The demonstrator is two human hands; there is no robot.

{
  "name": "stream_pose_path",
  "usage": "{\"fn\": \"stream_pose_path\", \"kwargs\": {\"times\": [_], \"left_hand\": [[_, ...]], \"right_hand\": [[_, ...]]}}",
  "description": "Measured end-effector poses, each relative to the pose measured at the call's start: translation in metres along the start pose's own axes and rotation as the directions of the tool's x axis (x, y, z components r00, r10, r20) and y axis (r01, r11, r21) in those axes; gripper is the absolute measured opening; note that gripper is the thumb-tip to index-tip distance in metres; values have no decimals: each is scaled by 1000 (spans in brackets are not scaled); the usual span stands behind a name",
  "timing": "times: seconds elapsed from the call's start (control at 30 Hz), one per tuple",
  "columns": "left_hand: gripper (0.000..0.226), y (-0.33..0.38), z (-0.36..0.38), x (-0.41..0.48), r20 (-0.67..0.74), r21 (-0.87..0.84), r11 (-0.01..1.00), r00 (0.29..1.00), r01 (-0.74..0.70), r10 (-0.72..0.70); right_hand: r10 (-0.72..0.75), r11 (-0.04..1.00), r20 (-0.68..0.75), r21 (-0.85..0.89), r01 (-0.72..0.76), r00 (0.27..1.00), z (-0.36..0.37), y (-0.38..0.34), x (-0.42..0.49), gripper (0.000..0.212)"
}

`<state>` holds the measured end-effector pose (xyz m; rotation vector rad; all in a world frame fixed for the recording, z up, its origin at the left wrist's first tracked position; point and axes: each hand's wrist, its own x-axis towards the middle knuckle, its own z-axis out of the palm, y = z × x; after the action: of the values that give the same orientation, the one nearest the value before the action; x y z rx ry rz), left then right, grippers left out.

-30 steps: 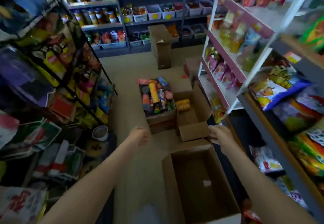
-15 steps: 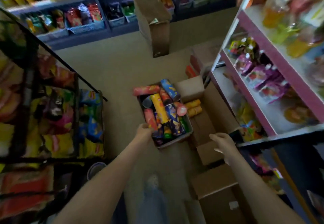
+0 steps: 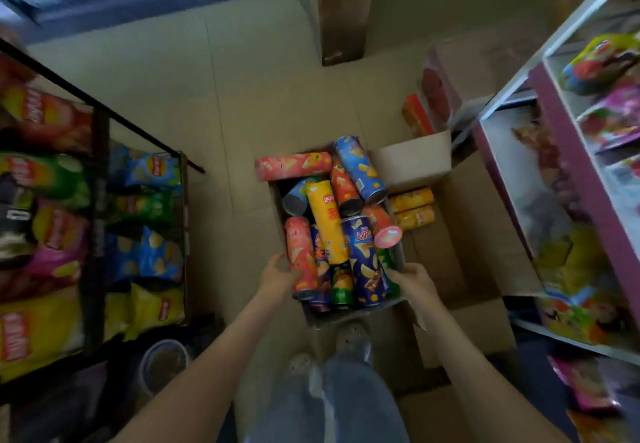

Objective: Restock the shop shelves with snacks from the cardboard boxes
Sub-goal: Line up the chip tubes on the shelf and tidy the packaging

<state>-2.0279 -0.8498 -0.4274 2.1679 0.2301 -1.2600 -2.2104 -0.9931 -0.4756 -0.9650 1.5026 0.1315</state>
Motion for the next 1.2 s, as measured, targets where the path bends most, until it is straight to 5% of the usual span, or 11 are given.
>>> {"fn": "stream_pose_path", "kwargs": {"times": [0.13,0.23,0.33,0.6,0.87,1.03,1.2], "left_hand": [[69,-22,26,63,64,-17,998,996,66,-65],[112,-53,46,119,51,93,993,995,76,-81],[100,-53,54,130,-5,304,949,996,85,-88],[109,-60,65,142,-55,343,932,993,116,-103],[97,-59,62,132,-44,150,950,962,275,-271],[97,-65,52,111,51,-60,949,951,308,-306],[83,-45,34,60,189,-47,972,958,230,-217]], "right_hand": [[19,999,50,-47,-17,999,29,20,54,38],[-39,992,44,-120,44,998,49,34,84,35],[-79,983,36,-161,84,996,62,43,105,48],[-136,932,0,-338,128,991,70,50,115,74],[-119,923,-22,-371,103,993,75,50,98,68],[-62,949,29,-309,68,998,76,47,80,91],[-17,997,100,-70,24,995,64,23,42,52]]}}
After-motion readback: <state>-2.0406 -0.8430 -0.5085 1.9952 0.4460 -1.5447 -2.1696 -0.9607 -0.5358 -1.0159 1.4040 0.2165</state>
